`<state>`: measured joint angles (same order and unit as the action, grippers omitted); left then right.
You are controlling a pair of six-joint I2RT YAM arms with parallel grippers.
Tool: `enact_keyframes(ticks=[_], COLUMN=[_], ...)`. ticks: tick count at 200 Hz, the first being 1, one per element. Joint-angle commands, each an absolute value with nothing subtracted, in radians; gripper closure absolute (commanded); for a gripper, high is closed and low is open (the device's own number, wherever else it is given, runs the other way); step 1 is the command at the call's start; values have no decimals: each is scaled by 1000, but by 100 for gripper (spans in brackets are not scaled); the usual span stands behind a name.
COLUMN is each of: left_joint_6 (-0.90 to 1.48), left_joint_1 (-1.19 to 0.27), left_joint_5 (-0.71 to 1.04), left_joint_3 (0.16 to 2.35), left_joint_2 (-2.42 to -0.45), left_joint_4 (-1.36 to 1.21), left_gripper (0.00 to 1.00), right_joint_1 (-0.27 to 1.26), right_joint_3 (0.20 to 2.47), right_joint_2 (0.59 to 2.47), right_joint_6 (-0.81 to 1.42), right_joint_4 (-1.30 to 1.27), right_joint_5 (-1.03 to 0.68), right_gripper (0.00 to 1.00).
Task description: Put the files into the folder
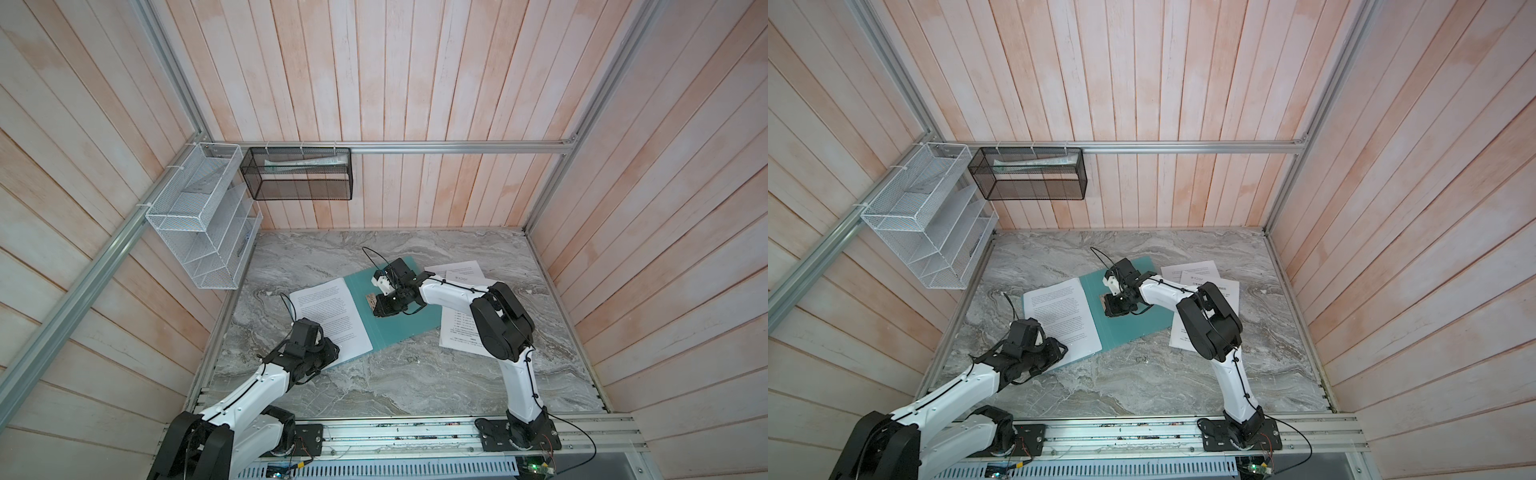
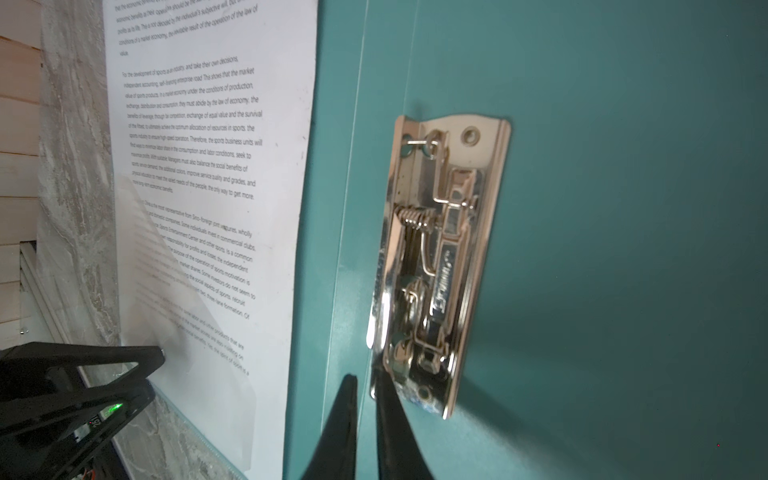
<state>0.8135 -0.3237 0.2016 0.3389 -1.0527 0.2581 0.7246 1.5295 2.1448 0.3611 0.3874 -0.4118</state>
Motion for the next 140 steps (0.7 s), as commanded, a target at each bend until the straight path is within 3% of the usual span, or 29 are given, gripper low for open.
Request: enact_keyframes(ticks=[1, 140], left_joint_6=[827, 828], left_joint_1=[-327, -327], left_joint_5=[206, 222], left_joint_3=[290, 281], left_joint_2=[-1080, -1096], left_joint_4=[312, 287], left_gripper=[58, 58], right_joint_1=[710, 692], right_joint_3=[1519, 1446], right_joint_2=[2149, 2108], right_joint_6=[342, 396], right_joint_4=[414, 324], right_joint_5=[-385, -495], right_gripper=[87, 87])
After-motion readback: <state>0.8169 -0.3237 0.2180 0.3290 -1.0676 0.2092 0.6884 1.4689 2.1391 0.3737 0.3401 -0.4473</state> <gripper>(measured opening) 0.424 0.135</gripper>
